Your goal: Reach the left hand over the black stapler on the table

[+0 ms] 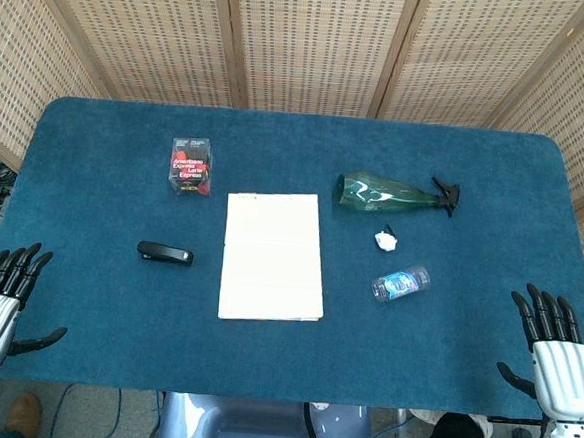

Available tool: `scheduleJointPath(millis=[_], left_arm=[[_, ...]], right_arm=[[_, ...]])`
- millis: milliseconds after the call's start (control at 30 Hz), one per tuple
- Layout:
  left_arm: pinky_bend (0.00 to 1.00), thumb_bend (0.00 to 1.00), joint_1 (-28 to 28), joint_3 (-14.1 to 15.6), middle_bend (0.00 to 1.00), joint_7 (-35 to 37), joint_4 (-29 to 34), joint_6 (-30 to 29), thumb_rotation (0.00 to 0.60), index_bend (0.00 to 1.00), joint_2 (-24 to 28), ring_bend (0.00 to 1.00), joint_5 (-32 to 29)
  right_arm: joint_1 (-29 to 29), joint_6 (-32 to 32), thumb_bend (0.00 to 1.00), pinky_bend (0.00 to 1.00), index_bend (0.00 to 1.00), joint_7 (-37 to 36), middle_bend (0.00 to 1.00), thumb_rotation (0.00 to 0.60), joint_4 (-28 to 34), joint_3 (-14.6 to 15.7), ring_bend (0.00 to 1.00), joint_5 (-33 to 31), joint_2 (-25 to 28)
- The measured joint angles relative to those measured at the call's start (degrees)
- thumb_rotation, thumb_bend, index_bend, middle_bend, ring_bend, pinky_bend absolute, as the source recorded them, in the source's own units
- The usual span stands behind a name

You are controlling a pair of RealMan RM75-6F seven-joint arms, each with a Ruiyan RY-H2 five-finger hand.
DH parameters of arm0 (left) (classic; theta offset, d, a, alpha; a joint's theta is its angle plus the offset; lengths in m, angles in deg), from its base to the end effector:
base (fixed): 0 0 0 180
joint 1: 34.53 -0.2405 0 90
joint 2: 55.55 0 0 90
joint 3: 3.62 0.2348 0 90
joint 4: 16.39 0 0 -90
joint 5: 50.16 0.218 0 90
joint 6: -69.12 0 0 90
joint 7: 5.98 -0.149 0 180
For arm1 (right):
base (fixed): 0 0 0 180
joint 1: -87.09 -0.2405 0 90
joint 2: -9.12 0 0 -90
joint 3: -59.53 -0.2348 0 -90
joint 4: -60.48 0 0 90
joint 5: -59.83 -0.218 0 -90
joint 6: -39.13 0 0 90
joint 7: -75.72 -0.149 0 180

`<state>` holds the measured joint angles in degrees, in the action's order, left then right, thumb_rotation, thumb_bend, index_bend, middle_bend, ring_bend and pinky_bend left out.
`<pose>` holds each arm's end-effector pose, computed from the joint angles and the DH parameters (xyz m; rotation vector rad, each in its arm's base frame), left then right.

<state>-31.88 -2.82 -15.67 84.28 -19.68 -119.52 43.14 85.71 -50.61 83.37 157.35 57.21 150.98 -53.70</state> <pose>-0.2552 0.1577 0.1262 -1.4760 -0.8493 -0.9329 -0.2753 -0.1643 0.1472 1.4106 -0.7910 0.8958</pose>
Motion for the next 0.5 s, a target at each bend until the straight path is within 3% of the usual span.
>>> scheduleJointPath(millis=[333,500], left_arm=[[0.0,0.0,1.2,-1.1,0.0,-0.65,-0.99,1.84,0.6,0.0,-0.82,0.0,-1.56],[0.0,0.0,4.77,-3.18,0.0,-1.44,-3.36,7.67,0.6,0.0,-2.52,0.0,-4.88]], right_arm=[[0.04,0.09,0.0,0.0,0.0,-0.51,0.0,0.6,0.04,-0.16,0.0,-0.52,0.02],[-0.2,0.84,0.0,0.0,0.0,-0.02,0.0,0.6,-0.23,-0.36,0.0,-1.25,-0.2]])
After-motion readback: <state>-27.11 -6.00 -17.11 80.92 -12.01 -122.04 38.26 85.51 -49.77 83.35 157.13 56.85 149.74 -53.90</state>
